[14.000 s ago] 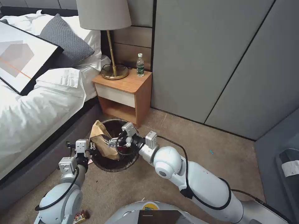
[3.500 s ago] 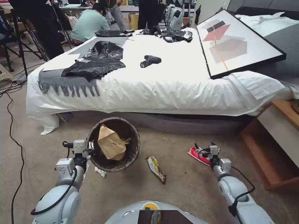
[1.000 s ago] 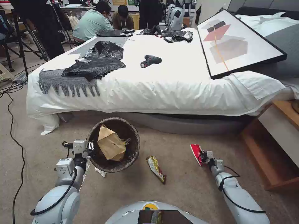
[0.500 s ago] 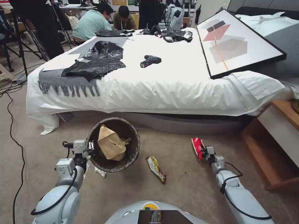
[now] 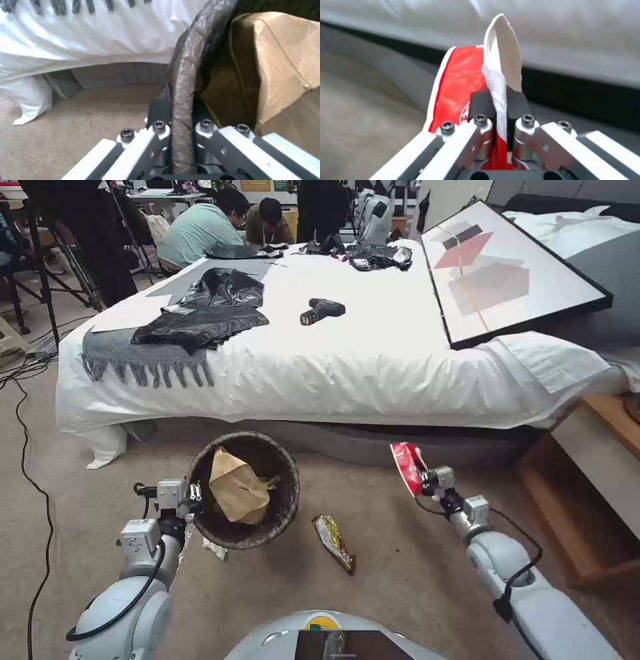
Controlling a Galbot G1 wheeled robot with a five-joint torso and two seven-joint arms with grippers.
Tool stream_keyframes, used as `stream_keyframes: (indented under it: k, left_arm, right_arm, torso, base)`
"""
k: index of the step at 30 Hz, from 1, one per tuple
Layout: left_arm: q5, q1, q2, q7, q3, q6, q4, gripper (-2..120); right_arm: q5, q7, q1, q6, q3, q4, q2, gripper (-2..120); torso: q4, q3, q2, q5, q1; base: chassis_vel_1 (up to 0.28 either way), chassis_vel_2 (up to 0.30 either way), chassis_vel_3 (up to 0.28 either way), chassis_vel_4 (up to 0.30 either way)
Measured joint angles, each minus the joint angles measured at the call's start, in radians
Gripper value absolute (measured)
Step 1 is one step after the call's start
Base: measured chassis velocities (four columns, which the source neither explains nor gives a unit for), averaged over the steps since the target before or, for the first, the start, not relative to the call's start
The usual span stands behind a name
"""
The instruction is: Pick up the trash bin, then pick up the garbage from the floor and place it into the trash bin.
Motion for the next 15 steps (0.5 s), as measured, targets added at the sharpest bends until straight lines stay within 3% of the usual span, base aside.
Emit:
stream_keyframes:
  k: [7,15]
  left_arm:
    - [0.0,0.001,0.002,-0.001,0.001,0.014,-0.004,0]
    - [-0.002,0.002,0.002,-0.002,0.004,0.017,-0.006,0]
  right_arm:
    - [0.134,0.033,0.027,-0.127,-0.051,0.237,-0.117,0]
    - [0.227,0.016,0.139,-0.216,-0.17,0.364,-0.183,0]
  torso:
    - [0.0001,0.0,0.0,0.0,0.0]
    - [0.0001,0.0,0.0,0.0001,0.0]
  base:
    - [0.0,0.0,0.0,0.0]
    - [0.0,0.0,0.0,0.0]
